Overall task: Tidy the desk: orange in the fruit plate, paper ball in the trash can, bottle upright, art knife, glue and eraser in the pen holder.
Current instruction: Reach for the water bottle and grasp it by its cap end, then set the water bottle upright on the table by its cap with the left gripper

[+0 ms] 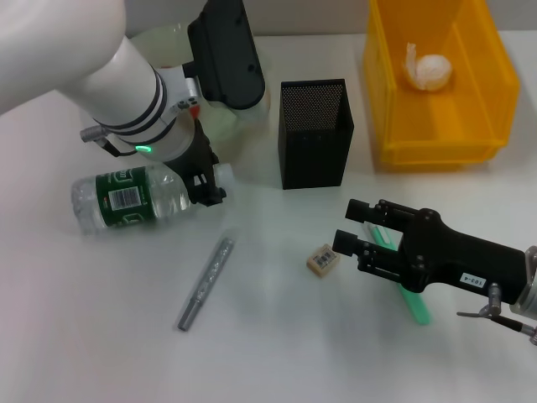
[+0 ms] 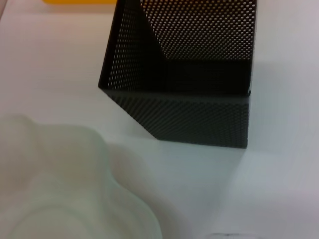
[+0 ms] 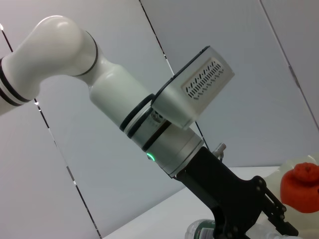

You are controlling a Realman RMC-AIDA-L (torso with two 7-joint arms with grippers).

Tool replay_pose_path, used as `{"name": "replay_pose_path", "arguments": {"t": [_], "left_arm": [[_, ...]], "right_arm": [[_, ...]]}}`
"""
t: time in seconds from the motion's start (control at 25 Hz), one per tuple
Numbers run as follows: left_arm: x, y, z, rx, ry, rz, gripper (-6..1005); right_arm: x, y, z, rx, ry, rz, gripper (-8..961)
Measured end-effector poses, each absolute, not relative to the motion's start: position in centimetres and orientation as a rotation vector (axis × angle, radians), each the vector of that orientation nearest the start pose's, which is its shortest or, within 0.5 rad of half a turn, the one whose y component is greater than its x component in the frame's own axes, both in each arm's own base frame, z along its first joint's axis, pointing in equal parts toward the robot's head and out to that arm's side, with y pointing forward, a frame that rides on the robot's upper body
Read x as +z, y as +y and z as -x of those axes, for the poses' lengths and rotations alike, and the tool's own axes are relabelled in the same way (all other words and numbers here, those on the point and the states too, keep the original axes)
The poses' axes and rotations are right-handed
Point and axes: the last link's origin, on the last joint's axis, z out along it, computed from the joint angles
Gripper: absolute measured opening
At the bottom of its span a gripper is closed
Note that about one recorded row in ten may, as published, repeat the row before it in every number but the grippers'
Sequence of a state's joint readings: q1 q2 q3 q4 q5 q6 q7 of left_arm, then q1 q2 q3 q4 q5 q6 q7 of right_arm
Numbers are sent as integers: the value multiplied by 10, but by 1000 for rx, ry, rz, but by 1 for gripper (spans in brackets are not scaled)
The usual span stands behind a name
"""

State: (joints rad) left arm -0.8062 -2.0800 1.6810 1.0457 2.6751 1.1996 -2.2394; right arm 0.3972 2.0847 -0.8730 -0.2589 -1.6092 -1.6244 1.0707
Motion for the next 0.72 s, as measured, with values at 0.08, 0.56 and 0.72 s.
{"name": "replay_pose_path", "arguments": {"t": [0.08,0.56,0.72], "left_arm": [[-69,393,158,767,-58,2679,542],[-71,394,164,759,-69,2667,461],[-71,393,166,753,-72,2666,446]], "right_arm": [[-52,255,-278,1147,766,2584,633],[-54,254,-278,1153,783,2582,634],[-54,254,-278,1153,783,2582,635]]}}
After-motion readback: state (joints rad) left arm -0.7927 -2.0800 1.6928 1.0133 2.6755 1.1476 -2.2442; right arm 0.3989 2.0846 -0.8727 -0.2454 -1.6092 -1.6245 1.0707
